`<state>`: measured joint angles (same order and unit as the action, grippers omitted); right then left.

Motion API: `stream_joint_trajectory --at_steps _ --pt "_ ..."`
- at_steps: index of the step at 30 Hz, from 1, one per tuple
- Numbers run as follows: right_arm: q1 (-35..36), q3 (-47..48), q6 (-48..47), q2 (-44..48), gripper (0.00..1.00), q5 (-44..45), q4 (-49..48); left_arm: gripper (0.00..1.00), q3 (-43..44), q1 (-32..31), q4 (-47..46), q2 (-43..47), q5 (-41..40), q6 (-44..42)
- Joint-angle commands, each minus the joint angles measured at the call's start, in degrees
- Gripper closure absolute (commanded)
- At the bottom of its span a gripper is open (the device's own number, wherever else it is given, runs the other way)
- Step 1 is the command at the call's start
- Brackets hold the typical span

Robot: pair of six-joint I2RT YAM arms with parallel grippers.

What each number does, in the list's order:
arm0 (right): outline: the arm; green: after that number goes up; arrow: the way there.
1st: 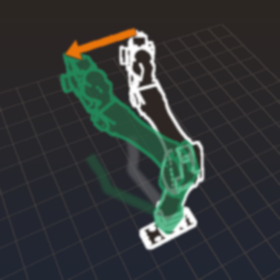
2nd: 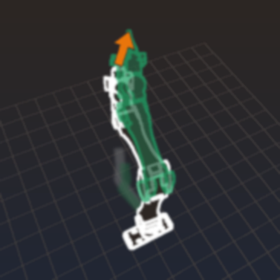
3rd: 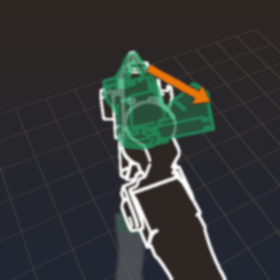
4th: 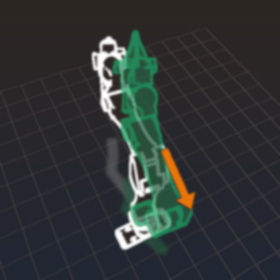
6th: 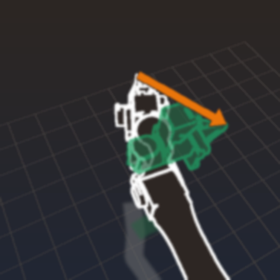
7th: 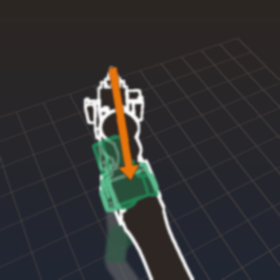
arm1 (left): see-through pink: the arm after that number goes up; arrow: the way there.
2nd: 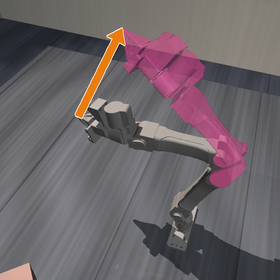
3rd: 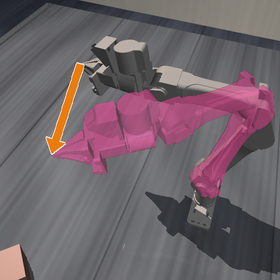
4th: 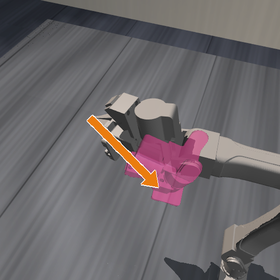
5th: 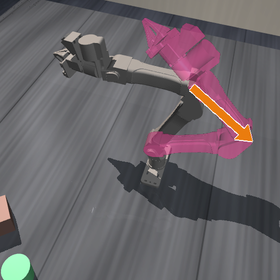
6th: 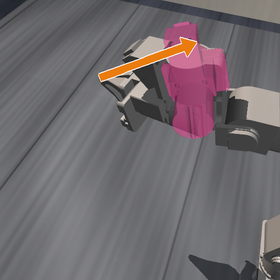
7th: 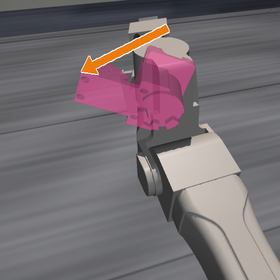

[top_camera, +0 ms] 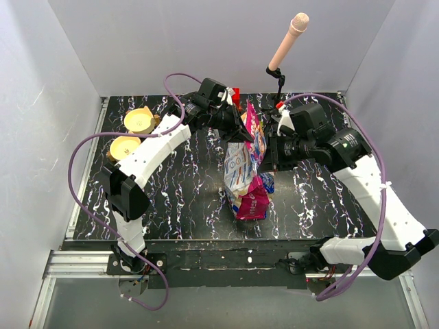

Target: Serve the pet food

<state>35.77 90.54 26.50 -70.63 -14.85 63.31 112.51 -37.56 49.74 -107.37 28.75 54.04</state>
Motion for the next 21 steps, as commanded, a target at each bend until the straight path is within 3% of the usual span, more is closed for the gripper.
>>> stream_joint_trajectory --at_steps 1,13,21 --pt "0.27 2.44 -1.19 -0.65 0.79 -1.22 -1.08 1.00 4.39 0.03 -5.00 2.61 2.89 1.15" --pt "0.00 2.97 0.57 2.43 0.68 -3.33 -5.21 1.00 4.30 0.03 -4.38 2.96 3.06 0.63" --pt "0.09 -0.54 -0.40 2.51 0.69 -7.55 -5.04 1.00 4.39 0.03 -4.30 2.78 3.06 0.45"
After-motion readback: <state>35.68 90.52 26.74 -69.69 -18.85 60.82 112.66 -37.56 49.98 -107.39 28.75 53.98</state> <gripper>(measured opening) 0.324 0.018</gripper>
